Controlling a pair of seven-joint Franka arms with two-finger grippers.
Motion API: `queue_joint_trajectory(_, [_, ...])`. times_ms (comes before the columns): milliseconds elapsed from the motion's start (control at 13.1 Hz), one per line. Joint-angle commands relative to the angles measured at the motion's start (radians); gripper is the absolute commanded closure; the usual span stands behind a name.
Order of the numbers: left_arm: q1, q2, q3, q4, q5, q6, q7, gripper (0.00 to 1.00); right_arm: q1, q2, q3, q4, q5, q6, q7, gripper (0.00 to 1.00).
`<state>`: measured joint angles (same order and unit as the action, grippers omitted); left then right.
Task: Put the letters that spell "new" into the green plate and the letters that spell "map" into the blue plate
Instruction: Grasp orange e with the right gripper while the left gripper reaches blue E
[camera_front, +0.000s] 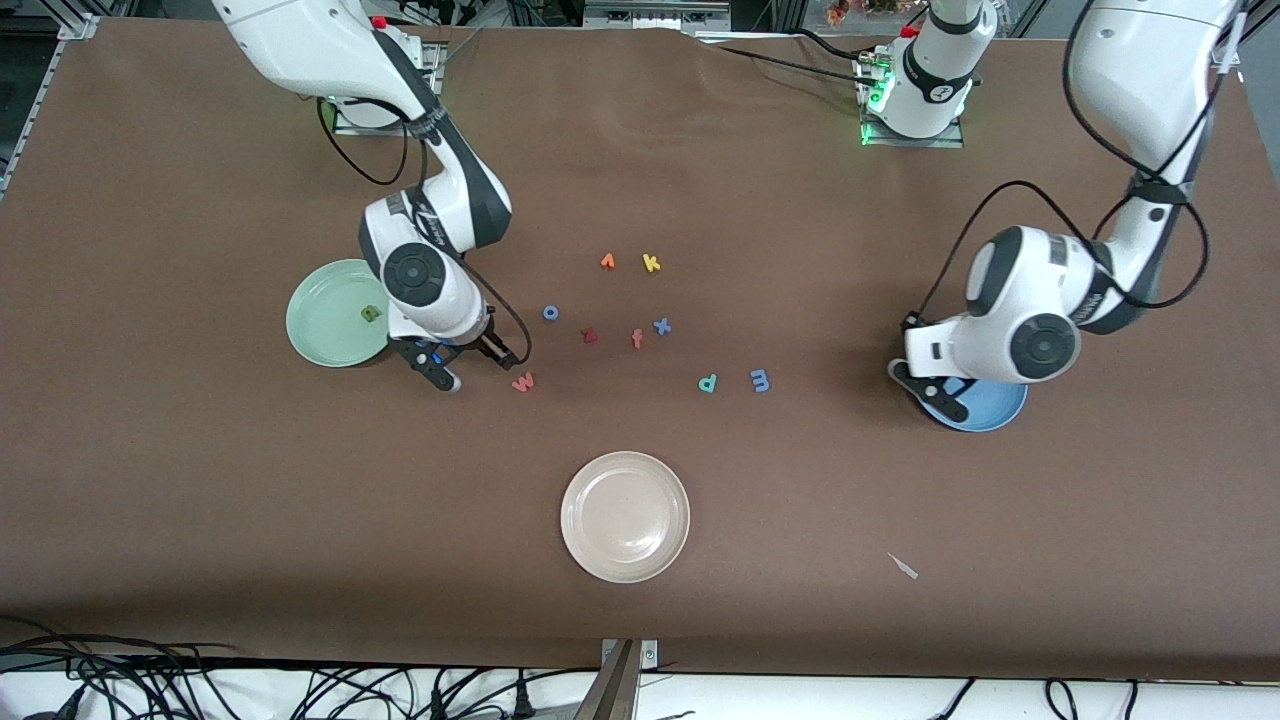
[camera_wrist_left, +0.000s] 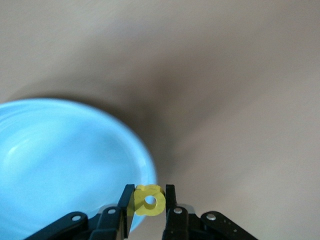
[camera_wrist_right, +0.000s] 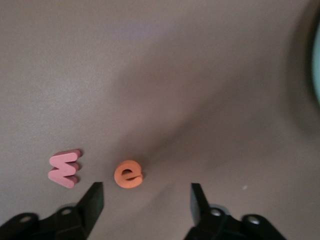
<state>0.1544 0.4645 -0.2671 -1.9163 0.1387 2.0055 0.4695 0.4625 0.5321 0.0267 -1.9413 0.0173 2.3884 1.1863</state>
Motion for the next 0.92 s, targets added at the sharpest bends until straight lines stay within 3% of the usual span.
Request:
queue_joint_trajectory(0, [0.052, 0.028, -0.012, 0.002, 0.083, 0.027, 0.052, 0.71, 0.013, 0.035, -0.005, 0.027, 0.006, 0.06, 0.029, 0.51])
queue_joint_trajectory(77, [0.068, 0.038, -0.014, 0.0, 0.099, 0.048, 0.058, 0.64, 0.013, 0.035, -0.005, 0.027, 0.001, 0.067, 0.029, 0.51])
queue_joint_trajectory(153, [0.077, 0.045, -0.014, 0.0, 0.099, 0.049, 0.058, 0.29, 0.012, 0.039, -0.005, 0.027, 0.001, 0.077, 0.029, 0.51])
queue_joint_trajectory(230, [0.079, 0.04, -0.014, 0.002, 0.098, 0.042, 0.057, 0.06, 0.013, 0.049, -0.005, 0.027, 0.0, 0.087, 0.027, 0.51])
queue_joint_trajectory(306, [0.077, 0.037, -0.017, 0.003, 0.084, 0.042, 0.038, 0.0, 0.013, 0.054, -0.005, 0.025, -0.004, 0.094, 0.029, 0.51])
queue_joint_trajectory(459, [0.071, 0.034, -0.023, 0.031, 0.072, 0.03, -0.006, 0.0, 0.015, 0.065, -0.005, 0.024, -0.005, 0.098, 0.029, 0.51])
queue_joint_trajectory(612, [0.06, 0.034, -0.062, 0.059, -0.022, 0.007, -0.133, 0.0, 0.015, 0.065, -0.005, 0.018, -0.01, 0.097, 0.027, 0.56])
queue_joint_trajectory(765, [0.044, 0.034, -0.11, 0.063, -0.048, 0.009, -0.326, 0.0, 0.013, 0.065, -0.005, 0.022, -0.008, 0.097, 0.029, 0.84])
queue_joint_trajectory(842, [0.027, 0.043, -0.127, 0.081, -0.05, 0.009, -0.403, 0.0, 0.013, 0.063, -0.005, 0.025, -0.007, 0.097, 0.03, 0.91])
